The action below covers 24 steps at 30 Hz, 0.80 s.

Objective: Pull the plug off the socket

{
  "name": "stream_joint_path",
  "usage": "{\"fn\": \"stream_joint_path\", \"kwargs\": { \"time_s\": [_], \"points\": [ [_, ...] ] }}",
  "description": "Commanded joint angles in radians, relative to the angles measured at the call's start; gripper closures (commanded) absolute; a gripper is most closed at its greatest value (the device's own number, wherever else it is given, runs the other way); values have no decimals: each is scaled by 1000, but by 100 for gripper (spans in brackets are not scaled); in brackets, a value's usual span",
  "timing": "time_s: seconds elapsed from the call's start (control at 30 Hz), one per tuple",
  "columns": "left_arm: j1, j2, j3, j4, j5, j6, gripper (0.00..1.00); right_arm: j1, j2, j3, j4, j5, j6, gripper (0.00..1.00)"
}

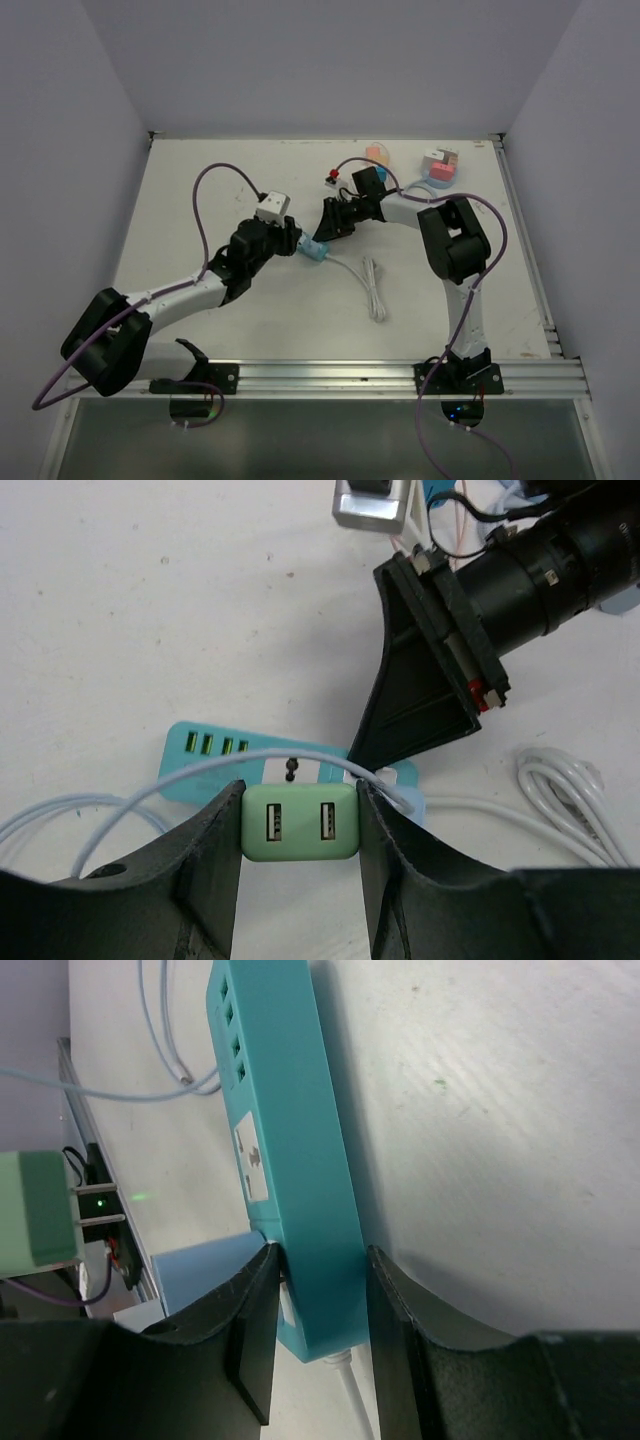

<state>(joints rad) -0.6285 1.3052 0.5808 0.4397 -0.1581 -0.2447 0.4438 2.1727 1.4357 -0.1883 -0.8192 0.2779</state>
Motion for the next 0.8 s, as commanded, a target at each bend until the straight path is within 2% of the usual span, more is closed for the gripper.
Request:
{"fn": "stream_joint_path", "kwargs": {
  "time_s": [0.0,0.23,0.4,0.57,0.67,0.7,0.77],
  "points": [
    [1,-50,37,-138,-37,-83,100,-56,-13,-47,65,117,67,100],
    [3,-46,62,-389,-132,-197,100,-89,-70,-112,119,232,113,100],
    [13,38,137,-527,-204,-215,100,-90,-82,-110,99,278,107,100],
    [68,153,212,-617,-207,-238,98,-90,-88,-113,93,295,99,100],
    [99,192,246,-644,-175,-248,88,-89,-94,-118,104,288,99,100],
    [105,200,255,-645,-166,-248,76,-89,-100,-121,107,291,99,100],
    [107,198,260,-653,-164,-249,66,-89,-106,-124,108,293,98,100]
  ]
}}
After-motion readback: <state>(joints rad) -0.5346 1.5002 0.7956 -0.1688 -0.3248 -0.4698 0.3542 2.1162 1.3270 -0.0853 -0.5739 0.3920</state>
